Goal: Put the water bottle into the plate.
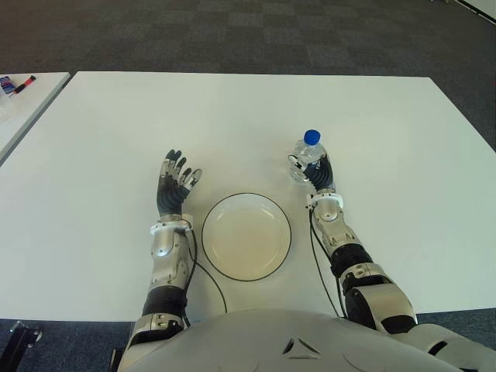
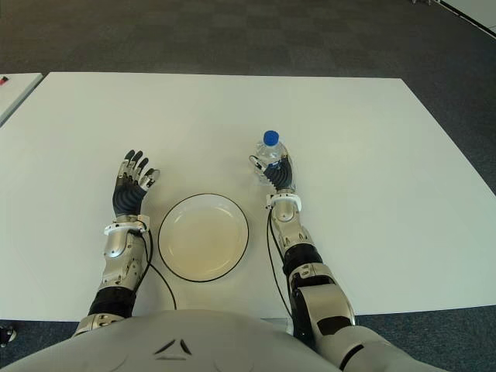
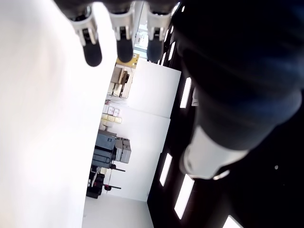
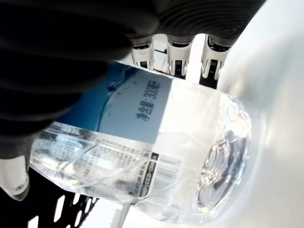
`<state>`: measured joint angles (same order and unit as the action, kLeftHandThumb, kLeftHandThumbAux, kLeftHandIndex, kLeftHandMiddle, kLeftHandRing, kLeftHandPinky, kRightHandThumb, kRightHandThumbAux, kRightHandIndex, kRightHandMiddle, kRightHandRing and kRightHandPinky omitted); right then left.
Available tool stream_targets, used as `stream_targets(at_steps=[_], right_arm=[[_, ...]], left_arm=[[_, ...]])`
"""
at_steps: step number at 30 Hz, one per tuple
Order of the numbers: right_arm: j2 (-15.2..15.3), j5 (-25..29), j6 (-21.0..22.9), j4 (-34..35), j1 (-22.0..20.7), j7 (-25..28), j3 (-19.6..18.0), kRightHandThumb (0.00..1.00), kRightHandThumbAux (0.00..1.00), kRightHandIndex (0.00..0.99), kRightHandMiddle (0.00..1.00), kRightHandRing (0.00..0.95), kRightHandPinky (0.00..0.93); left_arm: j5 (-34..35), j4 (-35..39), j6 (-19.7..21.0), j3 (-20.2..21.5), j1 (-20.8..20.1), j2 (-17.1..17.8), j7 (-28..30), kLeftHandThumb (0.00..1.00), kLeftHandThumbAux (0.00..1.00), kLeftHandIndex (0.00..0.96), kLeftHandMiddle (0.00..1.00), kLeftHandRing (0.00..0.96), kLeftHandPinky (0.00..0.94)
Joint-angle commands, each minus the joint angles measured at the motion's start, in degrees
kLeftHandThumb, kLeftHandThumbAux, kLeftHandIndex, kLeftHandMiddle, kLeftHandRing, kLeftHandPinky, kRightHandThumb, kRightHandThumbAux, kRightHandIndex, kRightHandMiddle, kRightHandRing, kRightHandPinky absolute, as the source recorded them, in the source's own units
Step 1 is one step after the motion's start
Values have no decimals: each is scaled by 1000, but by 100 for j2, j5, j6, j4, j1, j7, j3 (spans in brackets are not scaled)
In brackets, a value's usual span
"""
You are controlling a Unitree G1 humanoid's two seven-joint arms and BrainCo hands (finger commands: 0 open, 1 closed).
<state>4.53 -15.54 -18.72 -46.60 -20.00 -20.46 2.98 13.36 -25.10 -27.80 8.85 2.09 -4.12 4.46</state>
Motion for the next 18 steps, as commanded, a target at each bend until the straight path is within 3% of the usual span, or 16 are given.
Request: stream_targets(at_steps=[1, 3, 5, 9, 18], right_arm=[[-45, -27, 63, -163, -116, -138, 16, 690, 534, 286, 325, 341, 402], [-49, -26, 55, -170, -122, -173, 28, 716, 535, 310, 347, 364, 424], [-63, -8, 67, -158, -119, -192, 32, 787, 623, 347, 437, 413, 458], [-88, 15, 82, -158, -121, -246, 26, 824, 668, 360, 498, 463, 497], [-86, 6, -13, -272, -157, -377, 32, 930, 665, 357, 511, 497, 563]], left_arm=[[7, -32, 42, 16, 17, -57, 37, 166, 859, 78, 84, 92, 139], [14, -28, 46, 16, 18, -59, 39, 165, 860, 78, 83, 91, 139], [21, -26, 47, 18, 21, -59, 42, 164, 862, 77, 83, 91, 139], [21, -18, 50, 18, 27, -63, 34, 163, 865, 76, 83, 91, 140], [44, -11, 27, 27, 28, -85, 32, 161, 871, 77, 86, 92, 143]])
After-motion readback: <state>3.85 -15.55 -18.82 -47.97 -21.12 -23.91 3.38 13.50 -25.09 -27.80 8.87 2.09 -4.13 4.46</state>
